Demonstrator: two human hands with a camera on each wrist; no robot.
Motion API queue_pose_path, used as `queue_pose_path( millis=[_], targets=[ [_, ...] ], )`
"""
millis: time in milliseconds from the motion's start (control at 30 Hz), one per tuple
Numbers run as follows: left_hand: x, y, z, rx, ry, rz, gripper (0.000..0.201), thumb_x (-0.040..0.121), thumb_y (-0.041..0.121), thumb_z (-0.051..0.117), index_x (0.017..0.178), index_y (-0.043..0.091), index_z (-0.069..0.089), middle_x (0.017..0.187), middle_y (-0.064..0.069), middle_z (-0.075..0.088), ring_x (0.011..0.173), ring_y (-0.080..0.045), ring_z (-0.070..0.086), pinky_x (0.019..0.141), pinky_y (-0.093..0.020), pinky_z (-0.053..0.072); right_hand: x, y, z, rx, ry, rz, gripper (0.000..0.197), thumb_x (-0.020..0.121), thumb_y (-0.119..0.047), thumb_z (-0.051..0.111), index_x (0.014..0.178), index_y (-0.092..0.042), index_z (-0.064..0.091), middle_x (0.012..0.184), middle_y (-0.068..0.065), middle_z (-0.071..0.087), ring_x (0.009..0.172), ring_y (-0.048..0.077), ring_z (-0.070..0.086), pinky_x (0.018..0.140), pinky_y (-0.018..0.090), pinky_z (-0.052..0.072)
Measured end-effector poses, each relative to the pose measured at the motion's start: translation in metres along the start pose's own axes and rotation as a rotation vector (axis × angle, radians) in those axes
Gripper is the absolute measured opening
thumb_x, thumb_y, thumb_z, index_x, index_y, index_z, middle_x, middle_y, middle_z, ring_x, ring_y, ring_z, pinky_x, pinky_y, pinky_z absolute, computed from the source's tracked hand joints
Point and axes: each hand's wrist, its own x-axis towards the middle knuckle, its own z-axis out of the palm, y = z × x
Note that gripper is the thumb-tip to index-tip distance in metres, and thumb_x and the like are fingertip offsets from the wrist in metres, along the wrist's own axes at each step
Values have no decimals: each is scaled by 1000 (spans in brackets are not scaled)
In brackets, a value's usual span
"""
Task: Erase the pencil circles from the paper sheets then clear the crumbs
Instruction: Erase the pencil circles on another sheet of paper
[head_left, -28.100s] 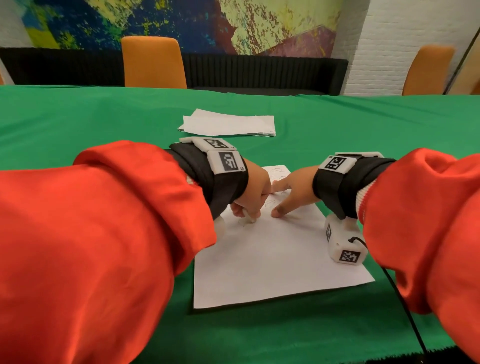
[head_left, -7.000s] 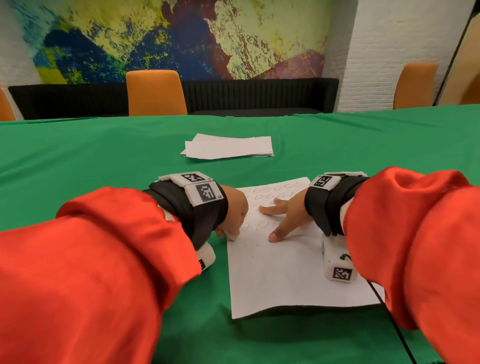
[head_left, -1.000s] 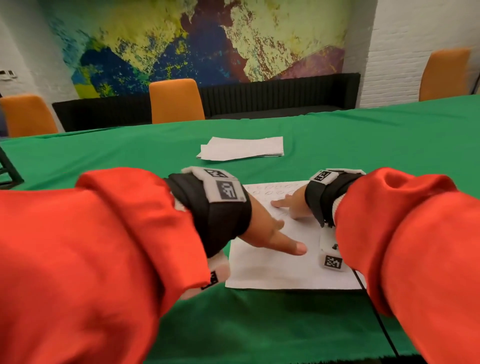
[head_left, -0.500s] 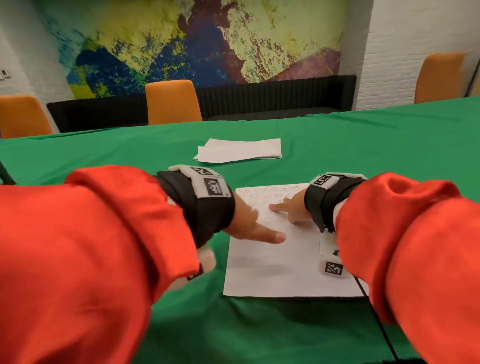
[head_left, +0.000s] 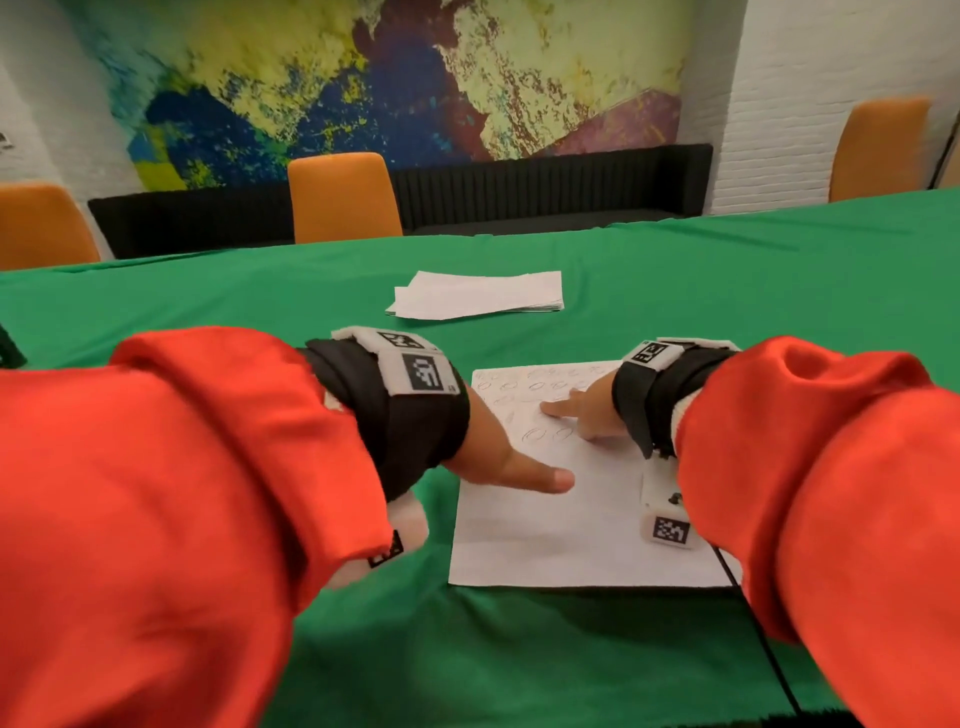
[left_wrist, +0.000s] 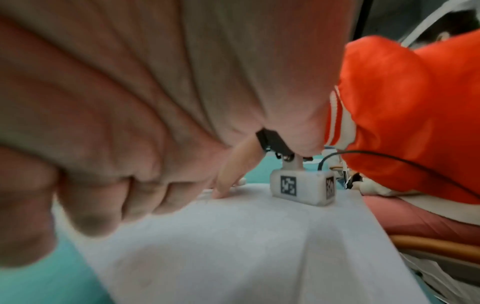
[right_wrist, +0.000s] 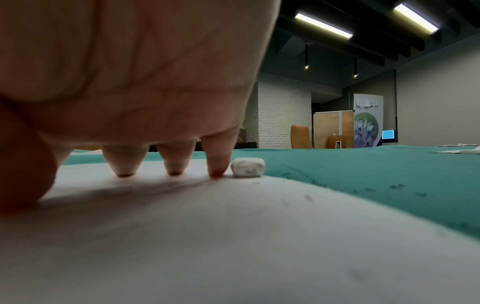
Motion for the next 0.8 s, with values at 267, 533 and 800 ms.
queue_pose_path(
  millis=[267, 533, 800],
  targets=[
    [-2, 20, 18, 50, -3, 92, 99, 82, 78, 27, 151, 9, 13, 158, -9, 17, 135, -30, 35, 110, -38, 23, 0, -1, 0, -57, 3, -3, 59, 100, -15, 30, 151, -25, 0, 156, 15, 9, 138, 31, 27, 106, 31, 27],
    [-15, 1, 5, 89, 20, -10, 101, 79, 82, 21, 152, 13, 11, 159, -6, 15, 140, -27, 29, 113, -40, 17, -1, 0, 0, -58, 0, 2, 62, 99, -13, 31, 150, -27, -2, 157, 13, 9, 140, 29, 23, 108, 32, 23],
    [-12, 10, 29, 55, -59, 32, 98, 82, 79, 23, 152, 11, 12, 158, -8, 17, 136, -29, 35, 111, -39, 23, -2, -1, -1, -86, -3, 3, 64, 99, -10, 32, 150, -25, -3, 155, 17, 13, 136, 30, 32, 102, 27, 31]
  ],
)
